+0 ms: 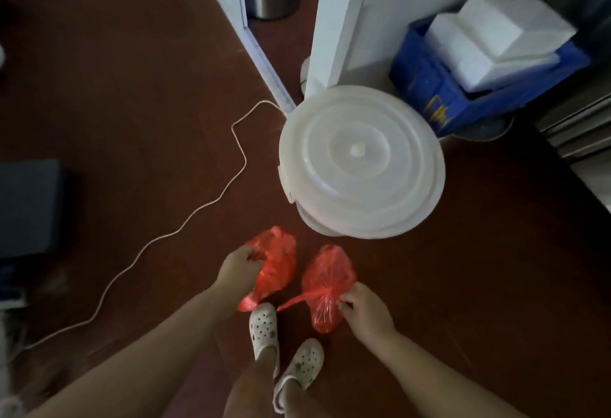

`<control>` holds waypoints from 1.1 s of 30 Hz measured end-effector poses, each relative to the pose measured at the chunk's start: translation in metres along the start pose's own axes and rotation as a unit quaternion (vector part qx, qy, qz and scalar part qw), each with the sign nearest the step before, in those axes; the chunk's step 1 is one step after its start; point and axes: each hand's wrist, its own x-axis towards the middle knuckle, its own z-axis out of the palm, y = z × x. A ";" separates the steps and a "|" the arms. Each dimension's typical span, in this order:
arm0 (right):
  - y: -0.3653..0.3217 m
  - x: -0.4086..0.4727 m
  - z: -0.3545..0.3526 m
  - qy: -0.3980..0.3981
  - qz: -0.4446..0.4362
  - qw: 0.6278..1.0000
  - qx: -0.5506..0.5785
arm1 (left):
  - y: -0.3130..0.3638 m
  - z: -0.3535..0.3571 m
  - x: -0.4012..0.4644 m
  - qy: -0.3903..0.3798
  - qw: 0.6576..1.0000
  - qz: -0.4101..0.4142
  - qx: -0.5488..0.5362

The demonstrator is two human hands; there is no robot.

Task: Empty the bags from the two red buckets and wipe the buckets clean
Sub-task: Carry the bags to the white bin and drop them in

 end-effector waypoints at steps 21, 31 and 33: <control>0.059 0.211 0.143 -0.127 0.348 0.851 0.372 | -0.157 0.096 0.190 -0.153 0.979 -0.075 0.115; -0.011 0.200 0.051 0.246 -0.084 0.965 -0.019 | -0.095 0.064 0.186 -0.143 0.985 -0.024 0.091; -0.024 0.211 0.035 0.293 -0.077 0.946 -0.116 | -0.078 0.059 0.187 -0.136 0.988 -0.017 0.075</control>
